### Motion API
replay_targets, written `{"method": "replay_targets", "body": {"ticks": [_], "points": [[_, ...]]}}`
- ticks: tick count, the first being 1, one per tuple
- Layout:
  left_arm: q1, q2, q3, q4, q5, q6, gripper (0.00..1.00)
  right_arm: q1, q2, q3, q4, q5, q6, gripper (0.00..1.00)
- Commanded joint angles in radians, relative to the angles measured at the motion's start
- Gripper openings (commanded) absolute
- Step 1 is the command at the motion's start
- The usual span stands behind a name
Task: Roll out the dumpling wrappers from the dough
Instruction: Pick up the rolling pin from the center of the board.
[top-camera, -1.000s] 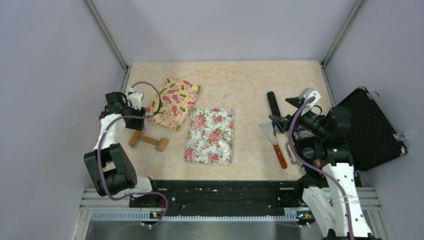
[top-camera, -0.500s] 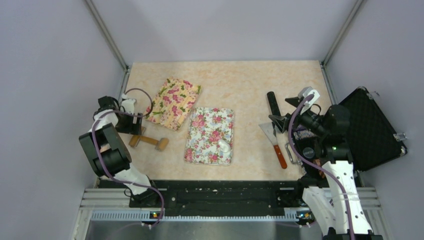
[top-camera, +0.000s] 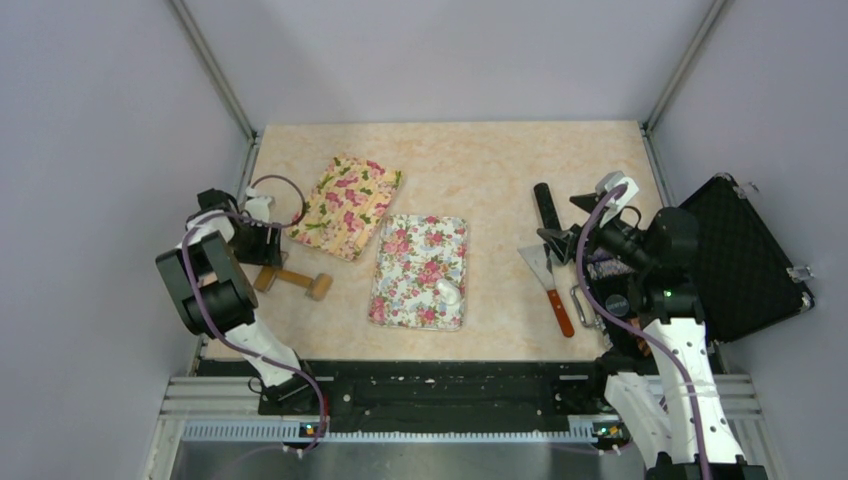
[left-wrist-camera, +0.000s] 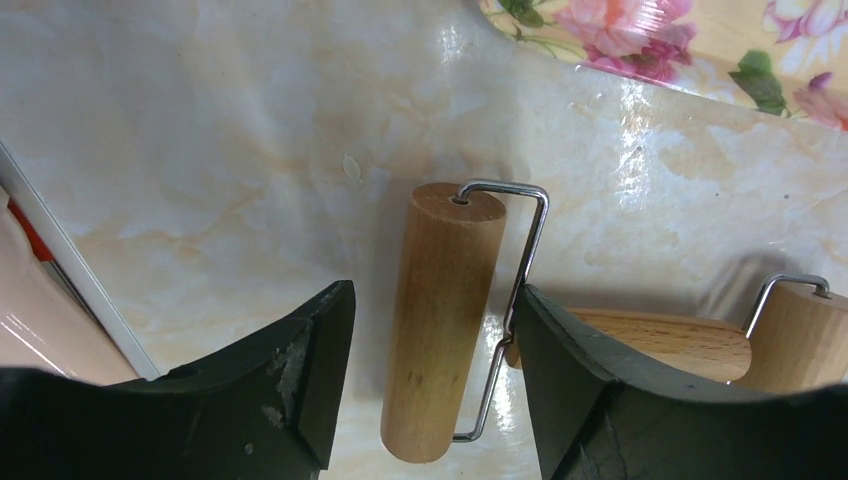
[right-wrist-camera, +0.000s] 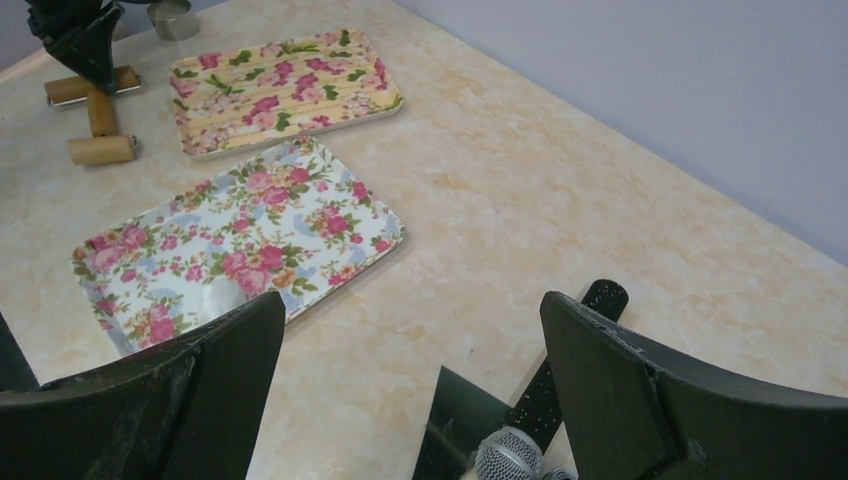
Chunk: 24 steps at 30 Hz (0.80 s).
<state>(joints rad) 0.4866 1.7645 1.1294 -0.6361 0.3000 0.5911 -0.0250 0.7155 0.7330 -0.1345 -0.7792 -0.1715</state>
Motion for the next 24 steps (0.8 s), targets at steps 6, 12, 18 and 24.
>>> {"method": "replay_targets", "body": {"ticks": [6, 12, 18, 24], "points": [[0.0, 0.175, -0.016, 0.05, -0.112, 0.023, 0.64, -0.009, 0.008, 0.0, 0.053, -0.002, 0.014, 0.98], [0.011, 0.163, -0.04, 0.098, -0.151, 0.02, 0.72, -0.009, 0.03, 0.002, 0.058, 0.02, 0.028, 0.98], [0.016, 0.136, -0.053, 0.075, -0.065, 0.047, 0.54, -0.016, 0.063, 0.011, 0.048, 0.039, 0.029, 0.98], [0.033, 0.133, -0.035, 0.044, -0.021, 0.063, 0.3, -0.045, 0.067, 0.036, -0.011, -0.001, 0.02, 0.97]]}}
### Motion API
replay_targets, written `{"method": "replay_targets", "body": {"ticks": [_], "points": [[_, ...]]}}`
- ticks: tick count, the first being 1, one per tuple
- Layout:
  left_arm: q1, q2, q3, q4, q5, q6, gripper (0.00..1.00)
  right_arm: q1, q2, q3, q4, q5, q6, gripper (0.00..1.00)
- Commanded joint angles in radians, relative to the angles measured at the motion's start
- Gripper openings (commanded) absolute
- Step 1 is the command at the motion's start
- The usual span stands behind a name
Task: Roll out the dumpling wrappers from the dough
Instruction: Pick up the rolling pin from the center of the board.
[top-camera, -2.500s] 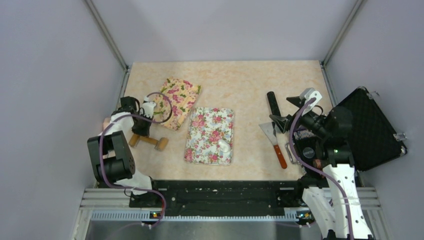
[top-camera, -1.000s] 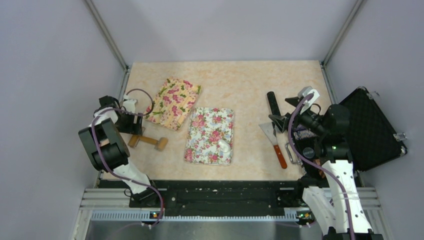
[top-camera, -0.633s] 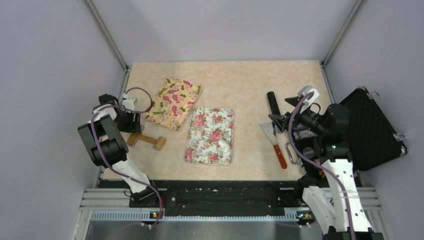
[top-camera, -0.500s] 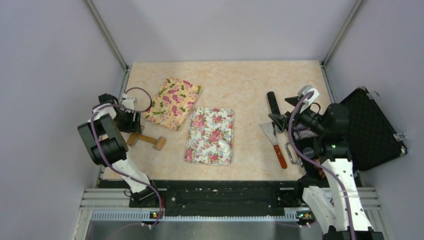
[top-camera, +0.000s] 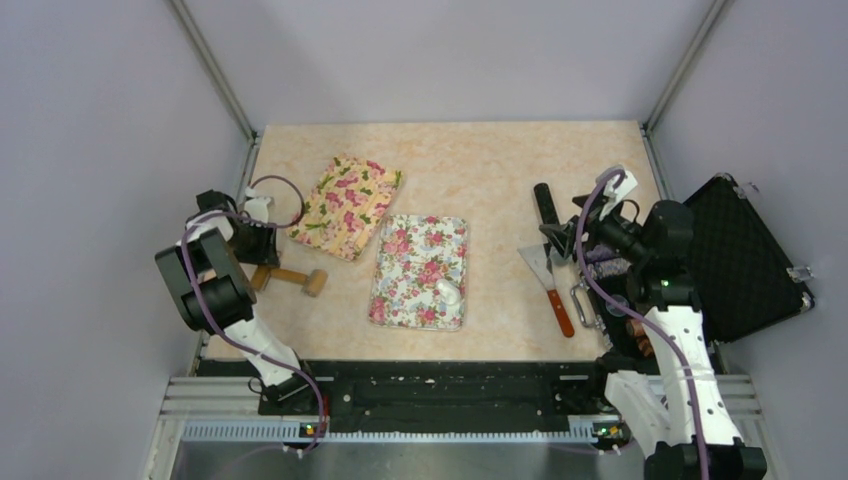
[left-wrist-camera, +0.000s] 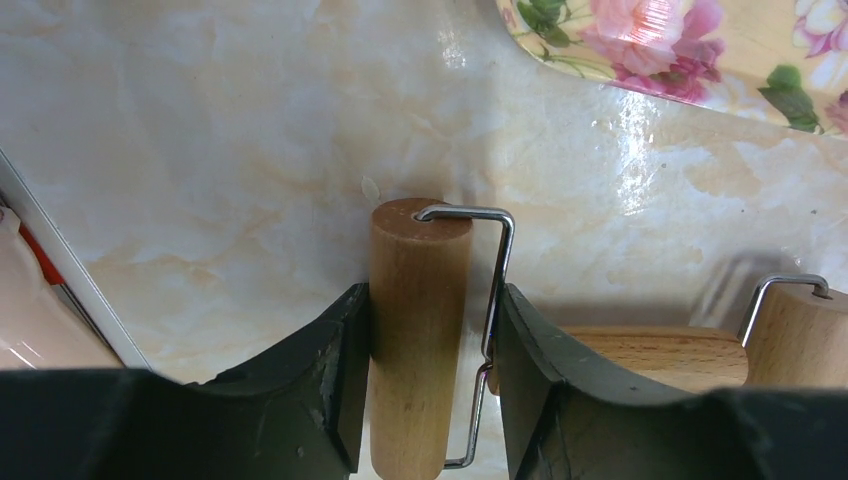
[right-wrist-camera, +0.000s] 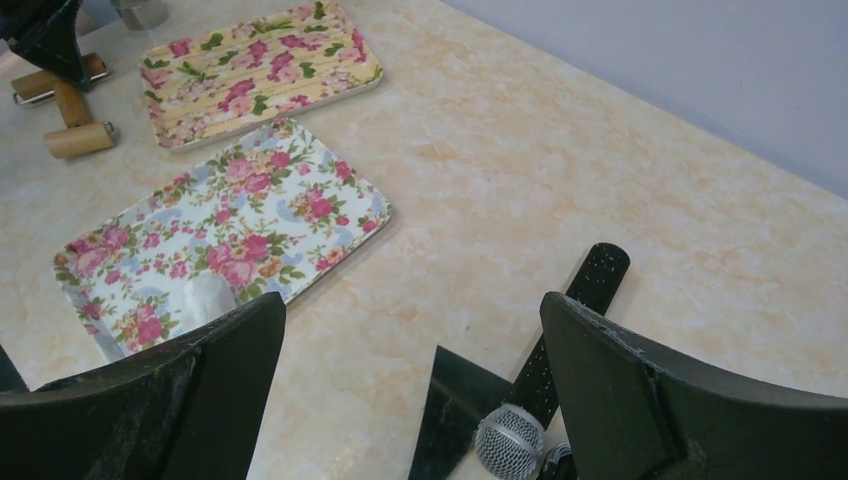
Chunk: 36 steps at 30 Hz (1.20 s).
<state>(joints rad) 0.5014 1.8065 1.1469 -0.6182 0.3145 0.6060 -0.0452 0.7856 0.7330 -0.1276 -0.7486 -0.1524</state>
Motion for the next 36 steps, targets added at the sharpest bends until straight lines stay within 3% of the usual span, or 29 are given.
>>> {"method": "replay_targets", "body": {"ticks": [1, 3, 8, 29, 36], "points": [[0.02, 0.086, -0.054, 0.024, -0.031, 0.053, 0.3, -0.027, -0.004, 0.038, -0.023, -0.038, -0.002, 0.97], [0.023, 0.078, -0.055, 0.017, -0.024, 0.06, 0.29, -0.03, -0.004, 0.043, -0.034, -0.042, -0.007, 0.97], [0.029, 0.067, -0.069, 0.014, -0.018, 0.069, 0.0, -0.031, -0.001, 0.046, -0.036, -0.039, -0.009, 0.97], [0.077, -0.106, -0.021, -0.155, 0.28, 0.037, 0.0, -0.03, -0.001, 0.036, 0.001, -0.066, 0.008, 0.97], [0.077, -0.167, -0.036, -0.153, 0.358, 0.0, 0.0, 0.016, 0.099, 0.139, -0.013, -0.121, 0.046, 0.96]]}}
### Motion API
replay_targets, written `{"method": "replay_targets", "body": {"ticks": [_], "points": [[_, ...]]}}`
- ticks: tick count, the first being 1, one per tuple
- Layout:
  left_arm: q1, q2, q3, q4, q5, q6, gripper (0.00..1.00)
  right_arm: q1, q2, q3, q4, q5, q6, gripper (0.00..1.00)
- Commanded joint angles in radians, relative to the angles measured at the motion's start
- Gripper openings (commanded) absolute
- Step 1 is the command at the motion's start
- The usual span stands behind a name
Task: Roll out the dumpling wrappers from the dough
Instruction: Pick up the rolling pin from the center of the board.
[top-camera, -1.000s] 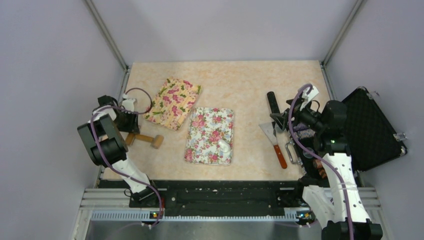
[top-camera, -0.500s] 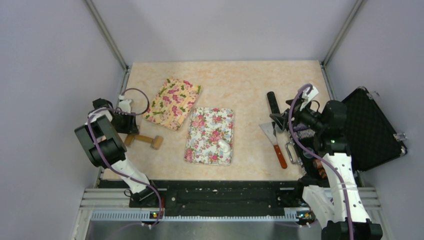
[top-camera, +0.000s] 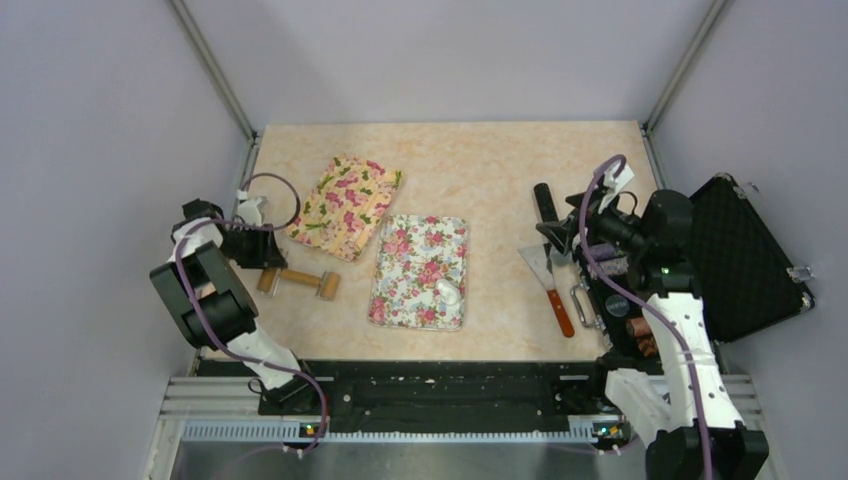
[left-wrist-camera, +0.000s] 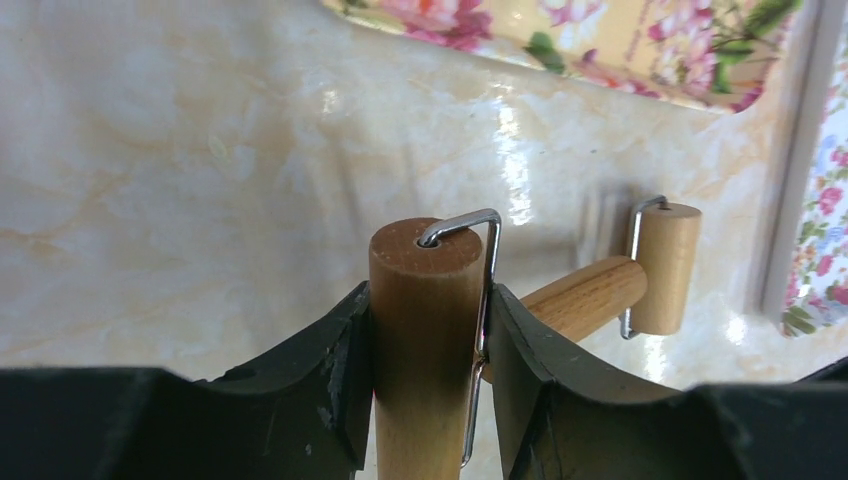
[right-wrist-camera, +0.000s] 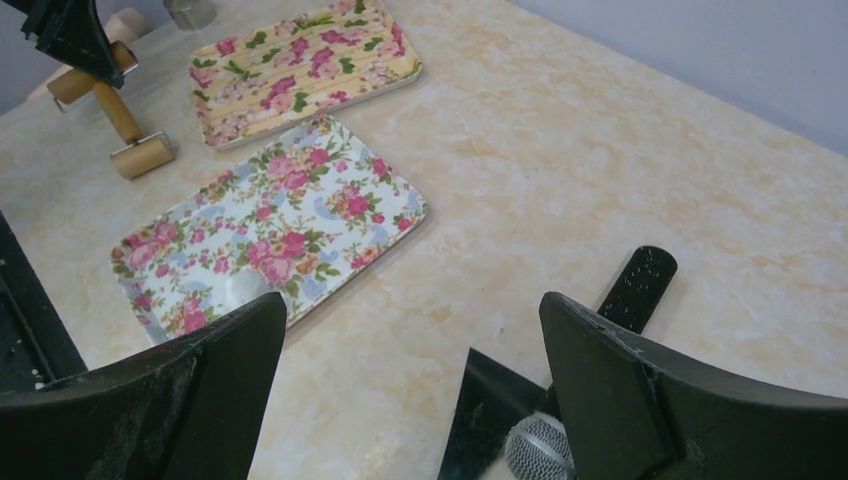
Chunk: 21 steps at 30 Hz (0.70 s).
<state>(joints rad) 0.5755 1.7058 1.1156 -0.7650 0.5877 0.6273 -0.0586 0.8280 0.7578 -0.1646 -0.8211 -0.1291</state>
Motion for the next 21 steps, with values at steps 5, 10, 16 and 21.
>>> {"method": "replay_targets", "body": {"ticks": [5, 10, 16, 21], "points": [[0.003, -0.088, -0.002, -0.021, 0.138, -0.037, 0.0, 0.16, 0.138, 0.189, -0.017, 0.009, -0.014, 0.96], [0.002, -0.09, 0.03, -0.116, 0.248, -0.014, 0.0, 0.272, 0.21, 0.215, -0.037, 0.038, -0.059, 0.96], [0.002, -0.071, 0.101, -0.248, 0.372, 0.021, 0.0, 0.352, 0.272, 0.227, -0.032, 0.026, -0.063, 0.96], [0.003, -0.079, 0.137, -0.322, 0.459, 0.033, 0.0, 0.391, 0.271, 0.214, -0.002, 0.013, -0.059, 0.96]]}}
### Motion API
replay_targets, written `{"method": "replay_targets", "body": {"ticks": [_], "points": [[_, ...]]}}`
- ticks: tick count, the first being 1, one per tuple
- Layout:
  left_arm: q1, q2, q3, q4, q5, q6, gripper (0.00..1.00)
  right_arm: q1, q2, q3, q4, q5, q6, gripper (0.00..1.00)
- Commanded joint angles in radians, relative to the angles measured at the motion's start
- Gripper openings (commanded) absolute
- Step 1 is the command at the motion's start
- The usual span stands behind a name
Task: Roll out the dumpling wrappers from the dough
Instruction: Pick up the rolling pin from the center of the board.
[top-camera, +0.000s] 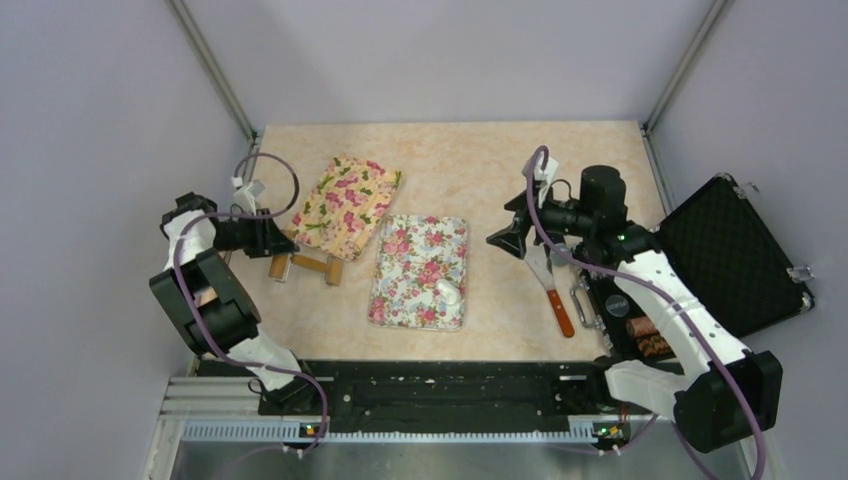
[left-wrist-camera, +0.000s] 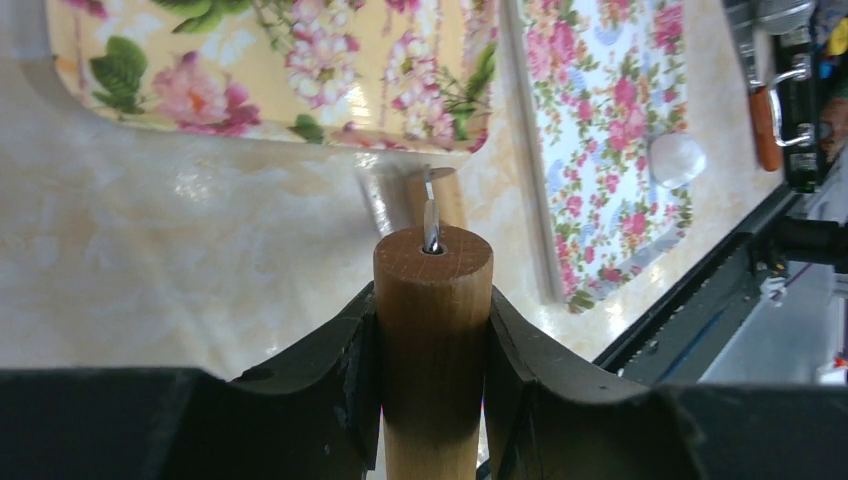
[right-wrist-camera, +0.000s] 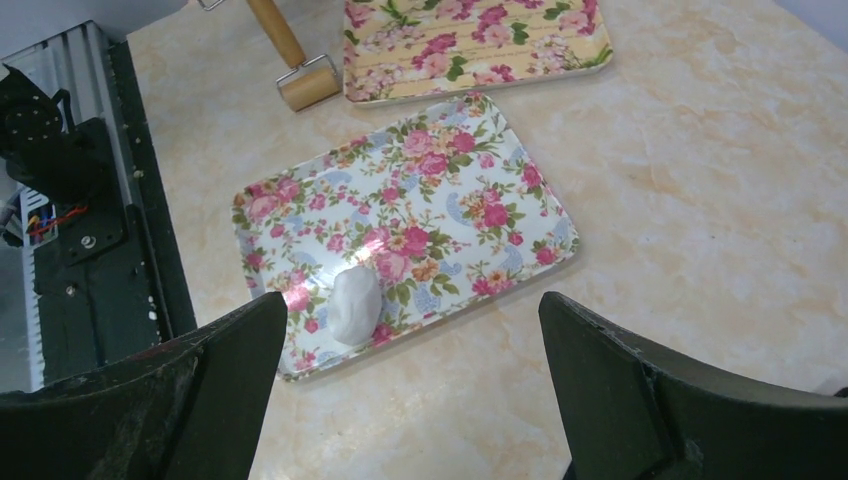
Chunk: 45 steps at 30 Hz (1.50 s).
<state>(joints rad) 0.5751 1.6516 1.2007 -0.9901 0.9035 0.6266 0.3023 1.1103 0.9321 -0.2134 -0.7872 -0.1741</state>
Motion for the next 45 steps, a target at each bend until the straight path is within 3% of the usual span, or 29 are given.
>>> {"method": "replay_targets", "body": {"ticks": [1, 11, 20, 26, 31, 34, 36, 39, 41, 43, 45], "points": [[0.003, -0.027, 0.055, -0.104, 0.157, 0.033, 0.0, 0.033, -0.015, 0.035, 0.057, -0.023, -0.012, 0.96], [-0.051, -0.082, 0.079, -0.121, 0.249, -0.014, 0.0, 0.051, 0.024, 0.007, 0.152, -0.042, 0.056, 0.96], [-0.346, -0.212, 0.185, -0.081, 0.119, -0.135, 0.0, 0.071, 0.179, 0.091, 0.204, -0.073, 0.16, 0.95], [-0.479, -0.256, 0.336, 0.033, 0.156, -0.324, 0.0, 0.071, 0.251, 0.106, 0.315, -0.11, 0.257, 0.94], [-0.586, -0.242, 0.471, 0.141, 0.24, -0.518, 0.0, 0.07, 0.315, 0.083, 0.584, -0.163, 0.453, 0.94], [-0.645, -0.243, 0.456, 0.265, 0.344, -0.675, 0.0, 0.07, 0.379, 0.07, 0.821, -0.192, 0.63, 0.94], [-0.66, -0.273, 0.365, 0.469, 0.404, -0.853, 0.0, 0.069, 0.438, 0.037, 1.111, -0.21, 0.815, 0.93], [-0.679, -0.347, 0.169, 0.954, 0.418, -1.214, 0.0, 0.068, 0.553, 0.009, 1.555, -0.239, 1.159, 0.93], [-0.688, -0.38, 0.079, 1.188, 0.405, -1.389, 0.0, 0.068, 0.653, 0.017, 1.817, -0.257, 1.358, 0.96], [-0.698, -0.392, 0.06, 1.22, 0.395, -1.438, 0.0, 0.073, 0.697, 0.033, 1.928, -0.273, 1.455, 0.99], [-0.706, -0.406, 0.051, 1.217, 0.376, -1.444, 0.0, 0.083, 0.704, 0.03, 1.933, -0.284, 1.449, 0.99]]}}
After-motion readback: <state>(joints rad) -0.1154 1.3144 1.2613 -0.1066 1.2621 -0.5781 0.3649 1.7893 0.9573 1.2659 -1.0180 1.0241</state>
